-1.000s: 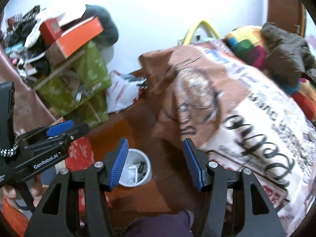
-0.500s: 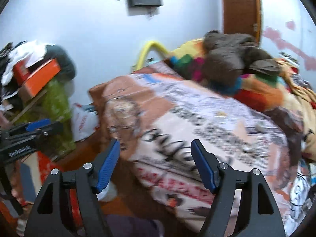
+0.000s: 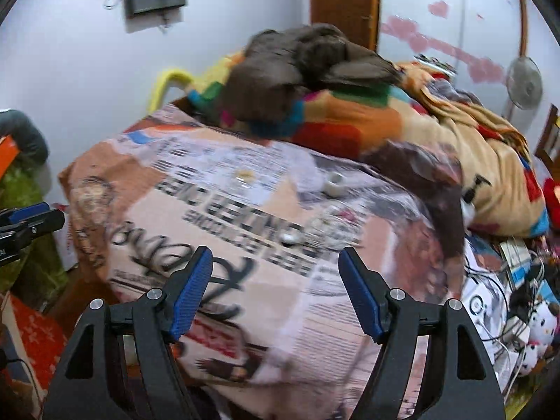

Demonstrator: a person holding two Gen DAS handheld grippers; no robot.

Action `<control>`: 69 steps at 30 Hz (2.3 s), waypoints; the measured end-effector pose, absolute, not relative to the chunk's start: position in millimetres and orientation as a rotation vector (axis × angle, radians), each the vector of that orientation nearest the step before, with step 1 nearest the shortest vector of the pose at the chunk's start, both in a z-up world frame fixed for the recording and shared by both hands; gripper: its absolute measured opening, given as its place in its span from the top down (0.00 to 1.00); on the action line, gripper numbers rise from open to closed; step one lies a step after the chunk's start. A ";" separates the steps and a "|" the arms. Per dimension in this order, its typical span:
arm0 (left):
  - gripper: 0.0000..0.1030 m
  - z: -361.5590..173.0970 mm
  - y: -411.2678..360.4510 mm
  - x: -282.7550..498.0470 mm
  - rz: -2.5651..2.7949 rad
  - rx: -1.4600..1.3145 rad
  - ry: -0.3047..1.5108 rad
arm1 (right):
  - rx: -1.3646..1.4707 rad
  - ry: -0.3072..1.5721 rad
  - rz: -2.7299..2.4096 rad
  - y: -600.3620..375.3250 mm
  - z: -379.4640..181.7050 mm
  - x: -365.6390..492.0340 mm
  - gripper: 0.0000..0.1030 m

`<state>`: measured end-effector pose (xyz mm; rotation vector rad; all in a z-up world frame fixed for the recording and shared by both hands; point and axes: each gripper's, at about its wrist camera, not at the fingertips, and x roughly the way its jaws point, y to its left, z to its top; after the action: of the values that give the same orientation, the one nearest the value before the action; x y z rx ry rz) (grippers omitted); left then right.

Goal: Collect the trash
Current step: 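Move both open tools back up to the items on the bed, then close the left tool on the white earphone cable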

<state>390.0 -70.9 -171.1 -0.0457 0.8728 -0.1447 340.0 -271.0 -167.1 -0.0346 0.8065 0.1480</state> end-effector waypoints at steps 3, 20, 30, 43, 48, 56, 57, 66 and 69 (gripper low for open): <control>0.43 -185.0 -98.6 409.5 -0.204 -0.032 0.907 | -0.041 0.837 0.111 -291.0 -179.9 348.5 0.31; 0.43 -255.1 -262.2 520.5 -0.458 0.027 1.037 | 0.022 0.879 0.013 -376.2 -211.6 388.9 0.31; 0.44 -293.2 -291.7 544.6 -0.463 0.035 1.054 | -0.004 0.905 0.031 -386.7 -227.7 407.7 0.31; 0.95 -296.9 -293.1 527.9 -0.532 0.130 0.982 | -0.031 0.900 0.068 -367.8 -229.5 417.1 0.31; 0.97 -281.9 -256.1 513.2 -0.542 0.062 0.967 | -0.015 0.902 0.099 -362.6 -232.8 423.4 0.31; 0.97 -267.5 -209.9 508.3 -0.421 0.005 0.923 | -0.035 0.922 0.155 -346.6 -245.0 456.5 0.31; 0.97 -266.8 -205.6 510.0 -0.399 0.003 0.915 | -0.031 0.934 0.171 -346.1 -247.5 464.3 0.31; 0.97 -271.3 -197.1 515.2 -0.374 -0.017 0.907 | -0.046 0.988 0.215 -339.8 -268.0 496.1 0.51; 0.97 -274.2 -201.3 516.5 -0.383 -0.012 0.914 | -0.103 0.965 0.214 -332.1 -270.2 494.6 0.57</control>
<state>516.5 -201.3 -274.2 -0.0122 0.9145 -0.3829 494.6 -332.1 -270.2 -0.1029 0.9646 0.2141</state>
